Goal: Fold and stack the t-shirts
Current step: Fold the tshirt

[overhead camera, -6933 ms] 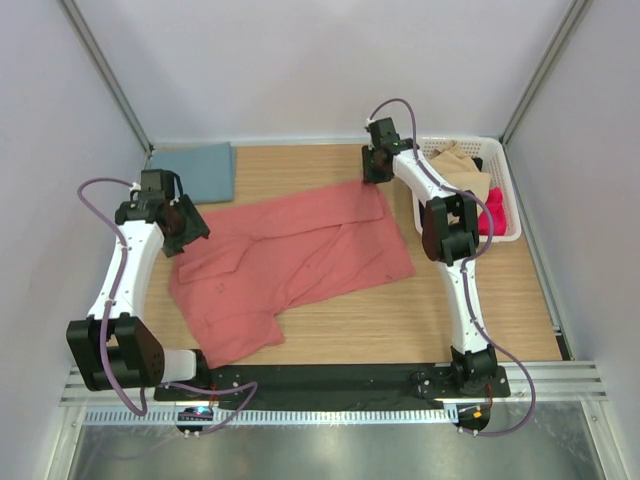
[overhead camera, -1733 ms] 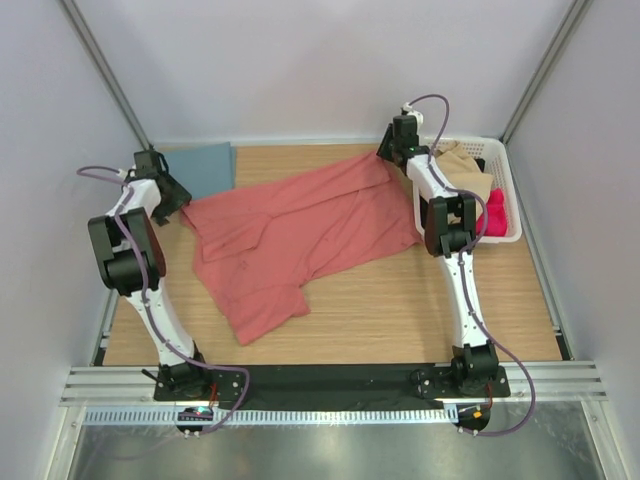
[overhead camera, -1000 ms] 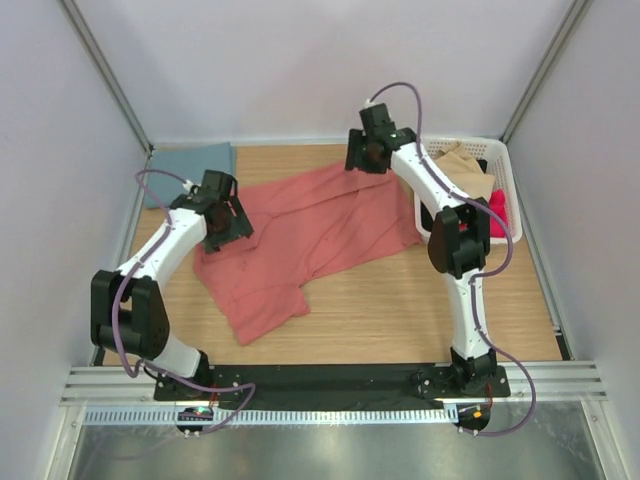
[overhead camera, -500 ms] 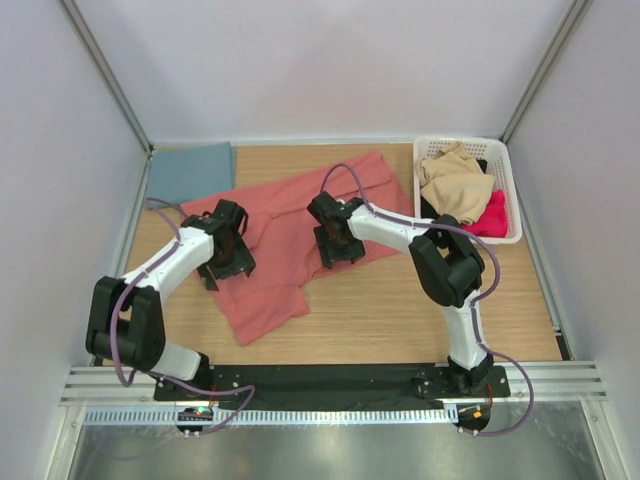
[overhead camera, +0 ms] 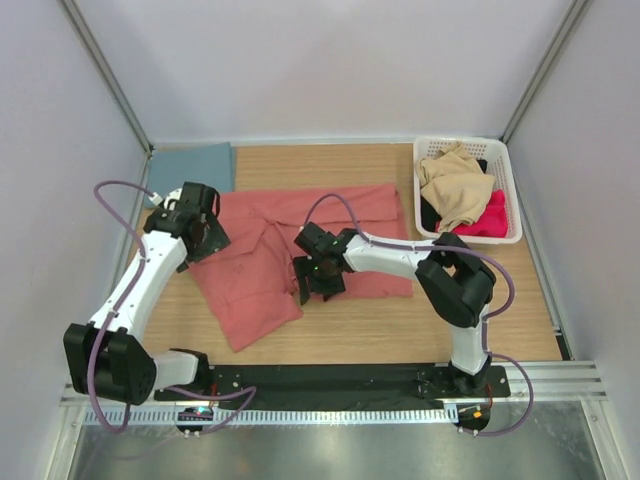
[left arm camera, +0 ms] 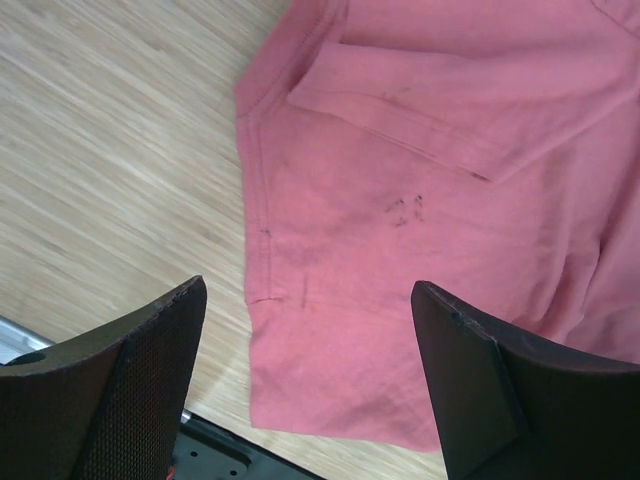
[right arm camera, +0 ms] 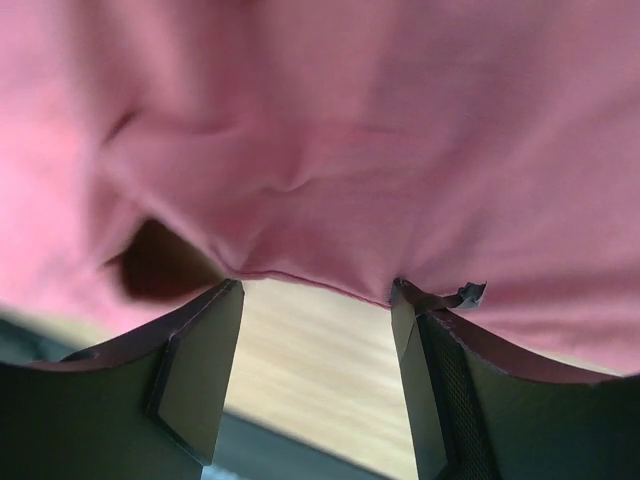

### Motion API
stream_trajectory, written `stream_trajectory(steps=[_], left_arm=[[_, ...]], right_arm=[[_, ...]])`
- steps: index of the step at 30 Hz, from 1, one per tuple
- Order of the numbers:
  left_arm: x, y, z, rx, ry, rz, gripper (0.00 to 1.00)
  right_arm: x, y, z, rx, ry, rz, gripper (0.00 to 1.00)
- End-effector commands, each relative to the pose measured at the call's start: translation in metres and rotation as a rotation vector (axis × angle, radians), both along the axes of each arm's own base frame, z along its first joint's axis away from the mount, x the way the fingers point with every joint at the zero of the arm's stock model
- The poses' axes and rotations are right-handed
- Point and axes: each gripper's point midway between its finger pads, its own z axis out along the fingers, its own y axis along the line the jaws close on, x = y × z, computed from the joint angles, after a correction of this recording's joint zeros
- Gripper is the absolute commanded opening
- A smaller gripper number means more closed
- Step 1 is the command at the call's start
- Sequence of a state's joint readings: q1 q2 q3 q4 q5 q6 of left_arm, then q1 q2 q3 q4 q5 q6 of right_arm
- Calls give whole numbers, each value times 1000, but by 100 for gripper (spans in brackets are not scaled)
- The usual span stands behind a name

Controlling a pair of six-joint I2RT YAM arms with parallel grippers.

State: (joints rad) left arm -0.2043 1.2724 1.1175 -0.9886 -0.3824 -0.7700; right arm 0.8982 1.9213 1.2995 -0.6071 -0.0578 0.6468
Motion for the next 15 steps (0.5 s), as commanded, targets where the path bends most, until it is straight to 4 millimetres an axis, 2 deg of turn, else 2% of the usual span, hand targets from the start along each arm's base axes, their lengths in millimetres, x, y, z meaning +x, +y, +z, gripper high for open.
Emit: stream_trajectory(steps=[1, 2, 4, 5, 6, 7, 9, 11, 12, 14, 15], left_arm=[[1, 16, 7, 29, -7, 15, 84], [2, 17, 6, 16, -6, 16, 84], [4, 27, 5, -4, -4, 34, 84], [10, 24, 3, -47, -10, 21, 84], [12, 33, 4, -57, -16, 32, 84], [17, 34, 5, -72, -25, 28, 84], [30, 42, 3, -127, -43, 22, 83], [43, 42, 8, -157, -63, -10, 82], [53, 38, 2, -187, -58, -32, 82], [69, 36, 4, -205, -75, -53, 79], [77, 33, 3, -221, -85, -55, 77]], right_arm=[[-46, 53, 22, 219, 162, 142, 68], [-48, 56, 30, 224, 161, 169, 68], [-39, 55, 47, 215, 110, 168, 68], [-30, 50, 60, 227, 70, 152, 68], [-19, 45, 68, 227, 33, 123, 68], [-11, 38, 74, 222, 14, 98, 68], [25, 13, 91, 195, -66, 4, 69], [56, -11, 97, 164, -123, -60, 69], [83, -33, 99, 150, -150, -135, 69], [108, -57, 96, 125, -153, -186, 69], [131, -69, 106, 133, -178, -222, 69]])
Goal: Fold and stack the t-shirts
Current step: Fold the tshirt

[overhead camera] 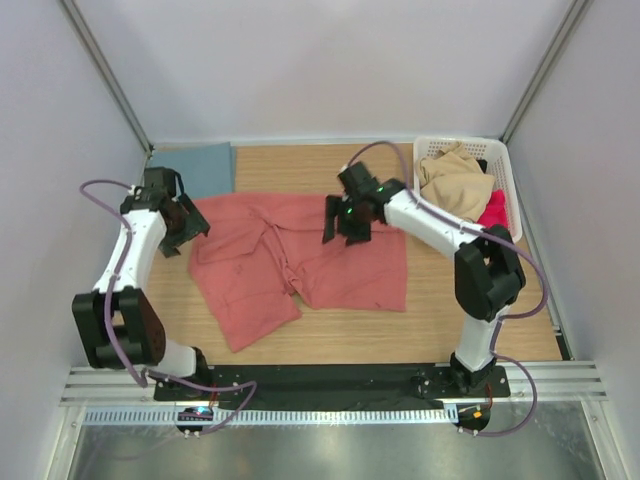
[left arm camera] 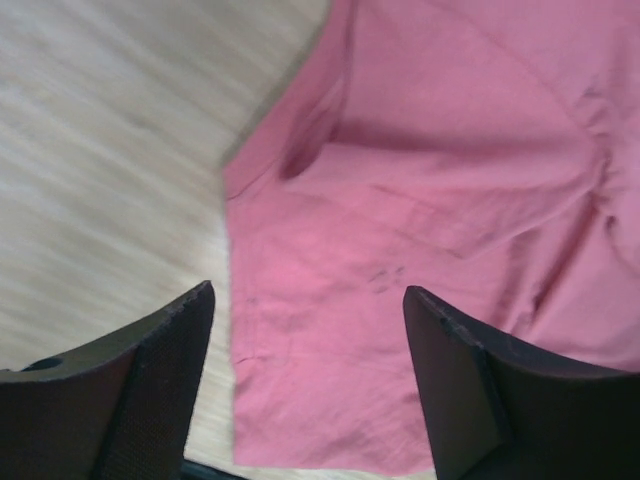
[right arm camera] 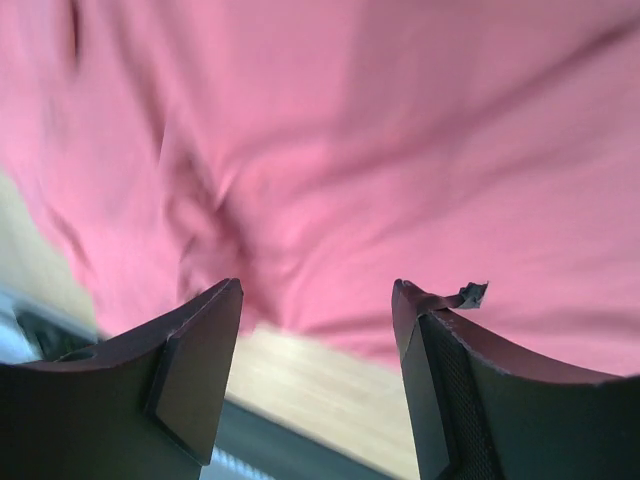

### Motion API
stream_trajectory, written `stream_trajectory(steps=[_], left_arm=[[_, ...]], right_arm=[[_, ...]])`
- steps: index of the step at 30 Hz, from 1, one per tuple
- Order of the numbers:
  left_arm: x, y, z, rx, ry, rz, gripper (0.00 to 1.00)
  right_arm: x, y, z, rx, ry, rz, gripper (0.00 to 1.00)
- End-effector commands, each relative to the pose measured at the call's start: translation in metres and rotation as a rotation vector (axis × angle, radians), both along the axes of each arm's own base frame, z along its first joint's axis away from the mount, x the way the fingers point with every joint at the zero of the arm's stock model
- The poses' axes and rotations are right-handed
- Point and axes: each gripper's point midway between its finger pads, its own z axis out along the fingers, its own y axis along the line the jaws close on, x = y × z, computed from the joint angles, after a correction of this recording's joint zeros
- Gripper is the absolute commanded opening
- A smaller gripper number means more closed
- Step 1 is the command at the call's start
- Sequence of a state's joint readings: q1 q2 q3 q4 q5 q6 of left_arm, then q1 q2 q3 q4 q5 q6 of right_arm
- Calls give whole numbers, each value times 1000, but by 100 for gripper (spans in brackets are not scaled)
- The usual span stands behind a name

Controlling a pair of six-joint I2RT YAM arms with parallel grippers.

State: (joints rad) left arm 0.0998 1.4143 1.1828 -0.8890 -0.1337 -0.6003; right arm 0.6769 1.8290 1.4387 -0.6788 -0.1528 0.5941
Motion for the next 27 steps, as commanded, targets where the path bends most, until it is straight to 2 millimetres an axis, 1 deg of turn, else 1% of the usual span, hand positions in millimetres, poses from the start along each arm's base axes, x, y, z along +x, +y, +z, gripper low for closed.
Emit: stream_trajectory(steps=[1, 2, 3, 4, 5, 6, 7, 8, 10, 11, 12, 13, 14, 16, 17, 19, 20, 23, 24, 26, 27], left_arm=[[47, -21, 3, -117, -90, -96, 74], [51, -26, -2, -146, -75, -93, 73], [56, -29, -5, -170, -66, -88, 71], [59, -35, -22, -208, -24, -87, 69], [60, -36, -29, -212, -4, -64, 68], [61, -35, -37, -196, 19, -53, 69], [60, -36, -49, -163, 57, -54, 69], [60, -27, -56, -92, 80, -33, 69], [56, -26, -68, -35, 127, -36, 69], [51, -24, -83, -20, 184, -28, 69], [42, -23, -89, -25, 237, -5, 72], [40, -23, -97, -26, 259, 9, 73], [27, -23, -107, -39, 328, 23, 73], [15, -21, -115, -43, 378, 48, 73], [2, -15, -121, -45, 417, 74, 73], [-10, -7, -121, -51, 426, 109, 75], [-22, -2, -125, -58, 448, 130, 75], [-36, 5, -120, -54, 458, 151, 78], [-47, 9, -123, -51, 483, 166, 79], [-58, 19, -123, -57, 492, 208, 81], [-69, 31, -125, -73, 510, 261, 82]], right_arm=[[57, -50, 19, -74, -72, -108, 68], [65, -55, 21, -98, -94, -86, 68], [79, -56, 34, -101, -133, -89, 68], [85, -63, 31, -136, -129, -91, 69], [91, -67, 33, -159, -146, -89, 69], [100, -67, 43, -154, -170, -85, 69], [108, -79, 41, -192, -176, -119, 69], [113, -83, 42, -196, -183, -133, 69], [123, -91, 46, -209, -213, -164, 69], [126, -93, 47, -221, -226, -168, 69], [130, -96, 48, -239, -246, -177, 69], [132, -98, 47, -246, -251, -180, 69], [133, -98, 46, -249, -253, -177, 69], [135, -100, 44, -264, -259, -171, 69], [136, -102, 42, -273, -259, -175, 69], [137, -109, 37, -309, -261, -193, 69], [137, -112, 35, -318, -260, -203, 69], [138, -111, 24, -314, -262, -210, 69], [138, -113, 18, -319, -255, -215, 69], [139, -115, 10, -320, -234, -228, 69], [140, -114, 9, -314, -229, -232, 69]])
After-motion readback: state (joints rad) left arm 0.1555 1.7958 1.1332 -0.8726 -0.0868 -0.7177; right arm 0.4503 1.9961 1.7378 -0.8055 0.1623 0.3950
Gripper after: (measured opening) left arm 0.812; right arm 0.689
